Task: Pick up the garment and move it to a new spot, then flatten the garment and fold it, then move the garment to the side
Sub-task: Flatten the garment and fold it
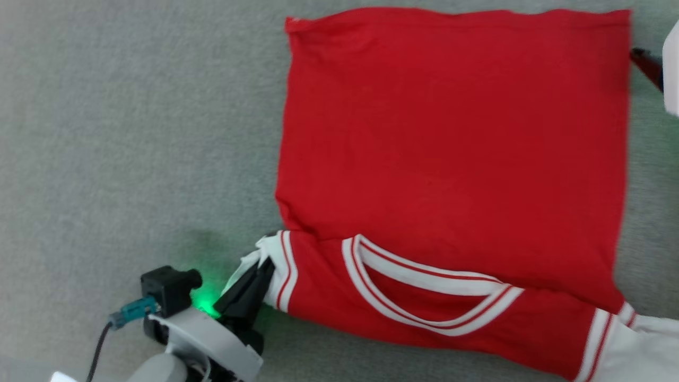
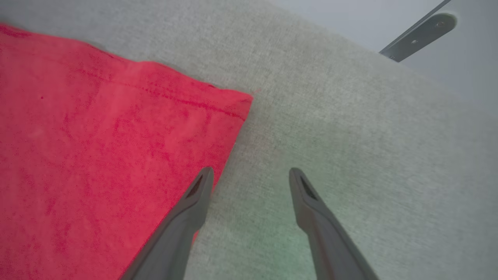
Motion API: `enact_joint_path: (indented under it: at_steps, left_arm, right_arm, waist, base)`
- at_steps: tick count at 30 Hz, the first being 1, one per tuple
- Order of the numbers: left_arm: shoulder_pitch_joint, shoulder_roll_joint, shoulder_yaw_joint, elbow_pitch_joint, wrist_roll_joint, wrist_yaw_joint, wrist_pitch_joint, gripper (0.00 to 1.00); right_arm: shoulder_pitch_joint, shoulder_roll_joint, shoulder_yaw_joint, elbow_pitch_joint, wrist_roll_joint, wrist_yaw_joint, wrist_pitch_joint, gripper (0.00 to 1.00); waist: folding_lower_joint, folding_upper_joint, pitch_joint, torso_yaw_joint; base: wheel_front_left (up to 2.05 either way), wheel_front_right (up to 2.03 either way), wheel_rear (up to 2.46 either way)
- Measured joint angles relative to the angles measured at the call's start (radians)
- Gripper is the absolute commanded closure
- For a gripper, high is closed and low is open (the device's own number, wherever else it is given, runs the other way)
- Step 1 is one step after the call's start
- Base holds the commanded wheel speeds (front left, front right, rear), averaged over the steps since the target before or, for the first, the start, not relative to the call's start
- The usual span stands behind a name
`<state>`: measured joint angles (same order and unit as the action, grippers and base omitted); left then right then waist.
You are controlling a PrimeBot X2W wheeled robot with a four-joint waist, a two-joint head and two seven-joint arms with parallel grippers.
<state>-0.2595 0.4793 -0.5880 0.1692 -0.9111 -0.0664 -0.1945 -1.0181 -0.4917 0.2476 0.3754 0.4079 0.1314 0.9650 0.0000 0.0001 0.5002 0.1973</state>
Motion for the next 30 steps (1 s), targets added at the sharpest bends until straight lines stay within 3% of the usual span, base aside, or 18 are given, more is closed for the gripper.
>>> enact_joint_path:
  at_steps: [5,10,11,12,23,30]
  left_arm:
    - [-0.041,-0.03,-0.023,0.024,0.008,-0.031,-0.01,1.0]
    - [-0.059,-0.048,-0.034,0.045,0.01,-0.046,-0.019,1.0]
    - [-0.061,-0.05,-0.035,0.048,0.01,-0.048,-0.022,1.0]
    - [-0.062,-0.051,-0.036,0.052,0.01,-0.048,-0.026,1.0]
    - [-0.047,-0.073,-0.01,0.101,-0.052,-0.057,-0.04,1.0]
    - [0.0,-0.045,0.027,0.116,-0.058,-0.028,-0.05,1.0]
  right_arm:
    - [-0.089,0.035,0.017,0.179,-0.006,0.0,0.01,0.0]
    - [-0.141,0.016,0.09,0.236,-0.001,-0.002,0.023,0.0]
    - [-0.143,0.014,0.097,0.244,0.005,-0.003,0.018,0.53]
    - [-0.144,0.012,0.108,0.251,0.012,-0.005,0.012,0.98]
    - [-0.059,-0.02,0.183,0.271,0.114,-0.003,-0.137,1.0]
    - [0.144,-0.135,0.208,0.132,0.223,0.0,-0.188,1.0]
  waist:
    - [0.0,0.0,0.039,0.056]
    - [0.0,0.0,0.064,0.093]
    - [0.0,0.0,0.066,0.097]
    - [0.0,0.0,0.065,0.099]
    - [0.0,0.0,-0.015,0.077]
    - [0.0,0.0,-0.101,0.042]
  base:
    - [0.0,0.0,0.0]
    - [0.0,0.0,0.0]
    - [0.0,0.0,0.0]
    - [0.0,0.0,0.0]
    - [0.0,0.0,0.0]
    - [0.0,0.0,0.0]
